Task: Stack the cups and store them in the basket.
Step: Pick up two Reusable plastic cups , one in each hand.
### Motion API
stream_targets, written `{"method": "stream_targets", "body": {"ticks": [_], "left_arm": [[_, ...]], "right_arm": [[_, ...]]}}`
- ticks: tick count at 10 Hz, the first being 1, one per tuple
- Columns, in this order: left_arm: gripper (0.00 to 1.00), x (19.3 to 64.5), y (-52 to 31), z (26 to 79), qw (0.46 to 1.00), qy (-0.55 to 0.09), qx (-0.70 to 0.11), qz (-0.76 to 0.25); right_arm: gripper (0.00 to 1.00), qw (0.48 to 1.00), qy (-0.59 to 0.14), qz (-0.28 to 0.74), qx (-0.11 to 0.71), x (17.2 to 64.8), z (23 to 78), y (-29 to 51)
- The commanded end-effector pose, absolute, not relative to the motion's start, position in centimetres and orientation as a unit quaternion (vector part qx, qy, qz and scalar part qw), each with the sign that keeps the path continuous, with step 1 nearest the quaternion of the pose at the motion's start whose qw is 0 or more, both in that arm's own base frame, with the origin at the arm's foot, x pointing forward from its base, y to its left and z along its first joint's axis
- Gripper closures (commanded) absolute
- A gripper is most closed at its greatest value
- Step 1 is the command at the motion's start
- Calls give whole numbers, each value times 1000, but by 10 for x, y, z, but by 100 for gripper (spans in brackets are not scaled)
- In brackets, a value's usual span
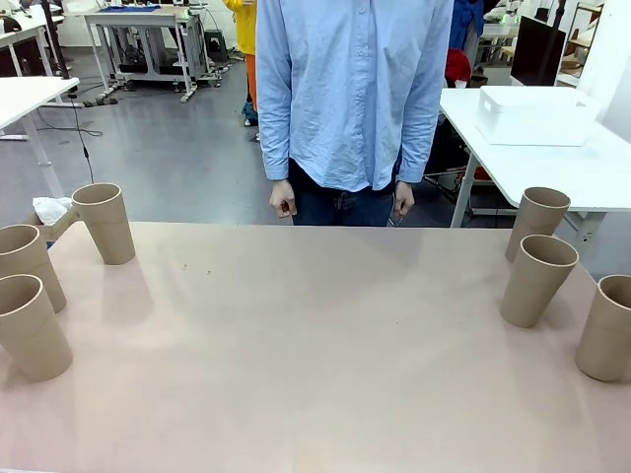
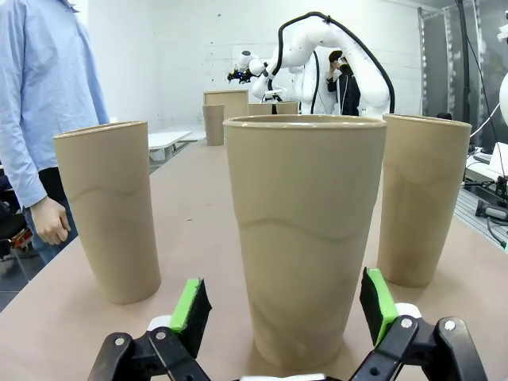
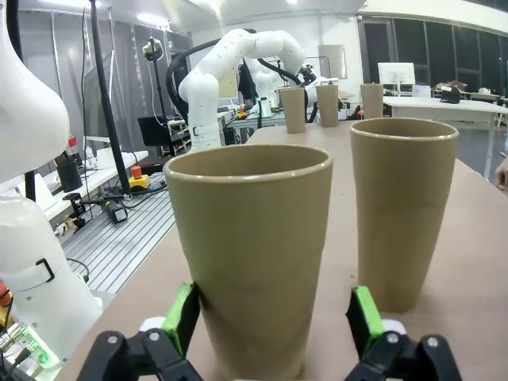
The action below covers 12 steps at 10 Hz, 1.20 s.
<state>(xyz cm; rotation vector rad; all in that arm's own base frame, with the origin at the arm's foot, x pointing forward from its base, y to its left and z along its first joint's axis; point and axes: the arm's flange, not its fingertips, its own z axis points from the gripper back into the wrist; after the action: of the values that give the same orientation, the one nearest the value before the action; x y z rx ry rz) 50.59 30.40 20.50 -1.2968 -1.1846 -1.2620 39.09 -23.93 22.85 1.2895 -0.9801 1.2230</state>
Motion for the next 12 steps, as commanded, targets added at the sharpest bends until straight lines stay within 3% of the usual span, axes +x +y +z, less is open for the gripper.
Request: {"method": "stream_targets", "body": {"ticks": [1,12], "left_arm": [[0,502,295,206,461,-501,-531,-505],[0,495,268,198,474,-491,-528,-505]], "right_arm": [[0,505,-410,529,545,388,225,-245],[0,476,-373,539,586,387,216,-221]]}}
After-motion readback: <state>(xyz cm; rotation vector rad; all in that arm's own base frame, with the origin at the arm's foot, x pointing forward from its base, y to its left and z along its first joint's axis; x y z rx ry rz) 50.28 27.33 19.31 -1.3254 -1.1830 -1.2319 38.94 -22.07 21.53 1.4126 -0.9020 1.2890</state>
